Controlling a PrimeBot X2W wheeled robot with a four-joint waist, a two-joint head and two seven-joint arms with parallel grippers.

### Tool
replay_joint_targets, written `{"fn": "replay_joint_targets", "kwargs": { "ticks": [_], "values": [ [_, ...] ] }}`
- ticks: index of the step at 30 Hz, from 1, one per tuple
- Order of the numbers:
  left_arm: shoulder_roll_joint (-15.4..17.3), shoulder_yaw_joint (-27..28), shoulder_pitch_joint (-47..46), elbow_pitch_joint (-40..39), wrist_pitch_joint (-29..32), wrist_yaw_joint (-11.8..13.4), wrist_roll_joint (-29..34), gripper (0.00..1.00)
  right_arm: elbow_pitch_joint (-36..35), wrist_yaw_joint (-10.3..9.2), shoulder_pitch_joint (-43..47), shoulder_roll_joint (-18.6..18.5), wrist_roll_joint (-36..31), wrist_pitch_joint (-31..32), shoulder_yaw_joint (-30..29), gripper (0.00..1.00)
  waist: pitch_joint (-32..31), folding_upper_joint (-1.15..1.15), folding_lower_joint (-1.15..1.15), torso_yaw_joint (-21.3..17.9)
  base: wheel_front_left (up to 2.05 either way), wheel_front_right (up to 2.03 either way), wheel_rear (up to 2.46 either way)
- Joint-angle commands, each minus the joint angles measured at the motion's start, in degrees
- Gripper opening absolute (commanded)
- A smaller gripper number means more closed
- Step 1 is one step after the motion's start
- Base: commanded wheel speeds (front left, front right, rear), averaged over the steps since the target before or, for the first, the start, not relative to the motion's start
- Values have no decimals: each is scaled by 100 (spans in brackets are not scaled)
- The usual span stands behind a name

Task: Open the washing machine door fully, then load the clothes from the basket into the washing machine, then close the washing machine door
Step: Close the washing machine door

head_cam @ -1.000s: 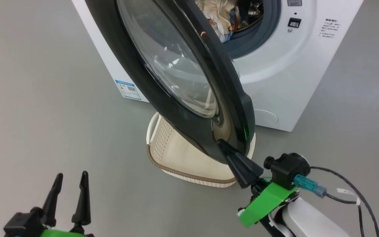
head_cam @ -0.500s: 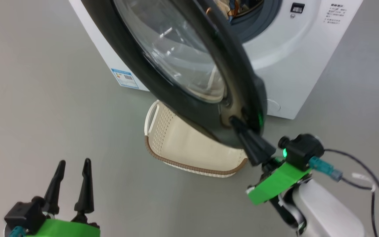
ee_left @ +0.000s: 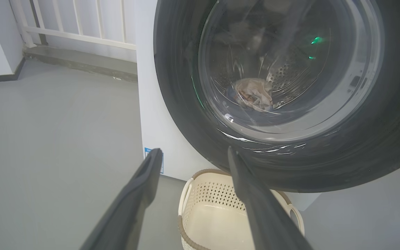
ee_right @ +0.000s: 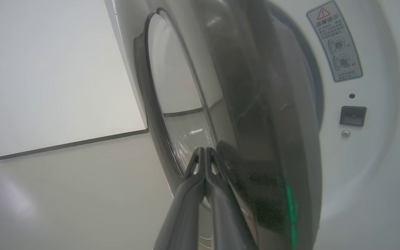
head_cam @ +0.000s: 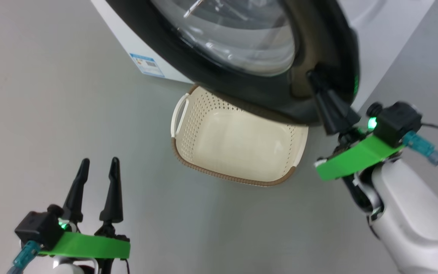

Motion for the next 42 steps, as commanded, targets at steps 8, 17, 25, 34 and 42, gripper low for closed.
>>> {"fn": "replay_joint_targets", "kwargs": {
  "ticks": [8, 17, 25, 34, 42],
  "values": [
    [-17, 24, -345, -270, -37, 2, -84, 100, 56, 0, -638, -138, -87, -46, -384, 0, 420, 0, -1, 244, 0, 0, 0],
    [-91, -211, -576, -335, -37, 2, -165, 100, 229, 0, -1170, -318, -143, -46, -602, 0, 730, 0, -1, 468, 0, 0, 0],
    [-152, -377, -733, -390, -37, 2, -216, 100, 316, 0, -1568, -372, -241, -46, -945, 0, 973, 0, -1, 611, 0, 0, 0],
    [-209, -480, -887, -465, -37, 2, -259, 100, 301, 0, -1945, -365, -341, -46, -1286, 0, 1233, 0, -1, 704, 0, 0, 0],
    [-231, -540, -1047, -486, -37, 2, -291, 100, 304, 0, -2273, -329, -425, -46, -1639, 0, 1423, 0, -1, 779, 0, 0, 0]
  ]
}}
